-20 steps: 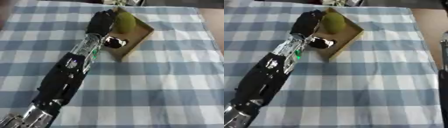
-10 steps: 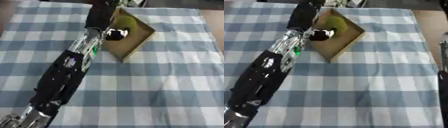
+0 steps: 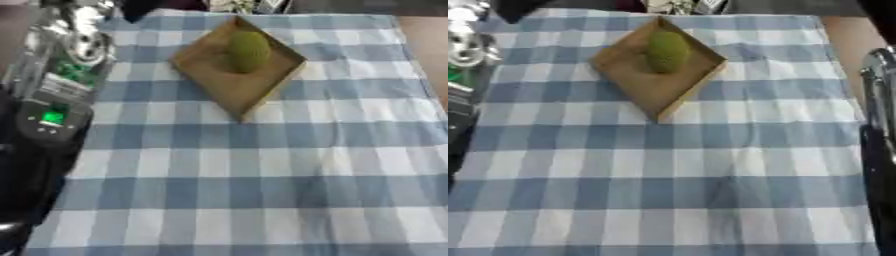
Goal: Pick up objects on the table and place them in the box.
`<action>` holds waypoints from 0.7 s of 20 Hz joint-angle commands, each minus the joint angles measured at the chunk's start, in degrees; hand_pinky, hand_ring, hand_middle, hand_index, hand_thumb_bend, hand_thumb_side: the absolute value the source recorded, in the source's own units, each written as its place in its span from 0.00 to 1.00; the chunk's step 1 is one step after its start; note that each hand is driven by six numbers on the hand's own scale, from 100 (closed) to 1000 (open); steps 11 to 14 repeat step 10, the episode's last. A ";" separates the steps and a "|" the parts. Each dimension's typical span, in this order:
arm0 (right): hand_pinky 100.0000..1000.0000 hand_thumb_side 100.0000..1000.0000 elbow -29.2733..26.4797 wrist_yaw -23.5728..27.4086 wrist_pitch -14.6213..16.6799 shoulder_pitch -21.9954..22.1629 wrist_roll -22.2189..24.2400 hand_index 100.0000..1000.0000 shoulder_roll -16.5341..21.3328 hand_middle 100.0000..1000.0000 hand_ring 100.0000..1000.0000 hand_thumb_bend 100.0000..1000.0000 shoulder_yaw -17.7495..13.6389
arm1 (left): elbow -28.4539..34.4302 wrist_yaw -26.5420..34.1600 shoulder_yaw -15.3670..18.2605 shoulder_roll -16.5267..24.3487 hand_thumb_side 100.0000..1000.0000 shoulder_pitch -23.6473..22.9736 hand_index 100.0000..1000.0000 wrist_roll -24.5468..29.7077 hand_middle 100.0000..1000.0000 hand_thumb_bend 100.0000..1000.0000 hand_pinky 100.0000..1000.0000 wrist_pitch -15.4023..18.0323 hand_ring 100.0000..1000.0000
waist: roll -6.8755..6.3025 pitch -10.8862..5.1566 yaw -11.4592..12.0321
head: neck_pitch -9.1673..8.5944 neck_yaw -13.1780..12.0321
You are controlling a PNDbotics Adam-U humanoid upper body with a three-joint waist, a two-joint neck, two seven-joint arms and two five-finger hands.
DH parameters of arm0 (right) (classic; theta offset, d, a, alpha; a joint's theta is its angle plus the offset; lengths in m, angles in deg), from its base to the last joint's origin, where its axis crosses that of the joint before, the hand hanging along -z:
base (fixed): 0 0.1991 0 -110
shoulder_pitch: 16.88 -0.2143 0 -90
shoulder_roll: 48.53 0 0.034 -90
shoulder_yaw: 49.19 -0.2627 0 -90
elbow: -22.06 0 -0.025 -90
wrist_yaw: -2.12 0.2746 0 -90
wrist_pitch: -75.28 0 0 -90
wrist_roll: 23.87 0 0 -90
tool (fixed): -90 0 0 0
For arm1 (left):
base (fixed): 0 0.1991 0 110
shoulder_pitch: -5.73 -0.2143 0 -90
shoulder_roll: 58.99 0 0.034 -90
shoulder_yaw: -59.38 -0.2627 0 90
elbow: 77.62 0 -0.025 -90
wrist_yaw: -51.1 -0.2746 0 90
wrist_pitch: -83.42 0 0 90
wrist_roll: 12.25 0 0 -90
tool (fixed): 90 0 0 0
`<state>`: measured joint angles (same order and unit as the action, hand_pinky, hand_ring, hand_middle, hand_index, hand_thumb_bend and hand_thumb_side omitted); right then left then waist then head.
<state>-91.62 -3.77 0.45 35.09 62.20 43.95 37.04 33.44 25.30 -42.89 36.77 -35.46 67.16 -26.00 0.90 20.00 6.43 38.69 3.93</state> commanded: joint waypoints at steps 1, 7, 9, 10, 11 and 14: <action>0.85 0.47 -0.91 -0.94 -0.05 -0.39 -0.84 0.82 2.06 0.61 0.88 0.00 -0.86 | 3.38 9.56 3.89 7.15 0.50 -3.23 0.73 -6.42 0.57 0.00 0.62 4.33 0.62 | -0.04 -1.51 0.29 | -0.02 1.56; 0.85 0.47 -0.91 -1.81 -0.08 -0.17 -1.99 0.81 2.63 0.61 0.88 0.00 -1.57 | 3.52 20.94 8.42 12.18 0.52 -12.51 0.69 -15.11 0.53 0.00 0.60 16.34 0.58 | 0.67 -1.54 1.03 | 0.04 2.72; 0.85 0.47 -0.91 -2.04 -0.04 -0.18 -2.45 0.81 2.63 0.61 0.88 0.00 -1.82 | 3.52 23.60 9.54 11.71 0.58 -14.49 0.70 -15.53 0.53 0.00 0.61 20.74 0.58 | 1.06 -1.59 1.23 | 0.16 2.52; 0.85 0.47 -0.91 -2.13 0.01 -0.19 -2.66 0.81 2.61 0.61 0.87 0.00 -1.91 | 3.52 24.98 10.06 11.29 0.54 -15.19 0.70 -15.33 0.53 0.00 0.61 22.82 0.59 | 1.23 -1.62 1.31 | 0.21 2.36; 0.85 0.47 -0.91 -2.13 0.01 -0.19 -2.66 0.81 2.61 0.61 0.87 0.00 -1.91 | 3.52 24.98 10.06 11.29 0.54 -15.19 0.70 -15.33 0.53 0.00 0.61 22.82 0.59 | 1.23 -1.62 1.31 | 0.21 2.36; 0.85 0.47 -0.91 -2.13 0.01 -0.19 -2.66 0.81 2.61 0.61 0.87 0.00 -1.91 | 3.52 24.98 10.06 11.29 0.54 -15.19 0.70 -15.33 0.53 0.00 0.61 22.82 0.59 | 1.23 -1.62 1.31 | 0.21 2.36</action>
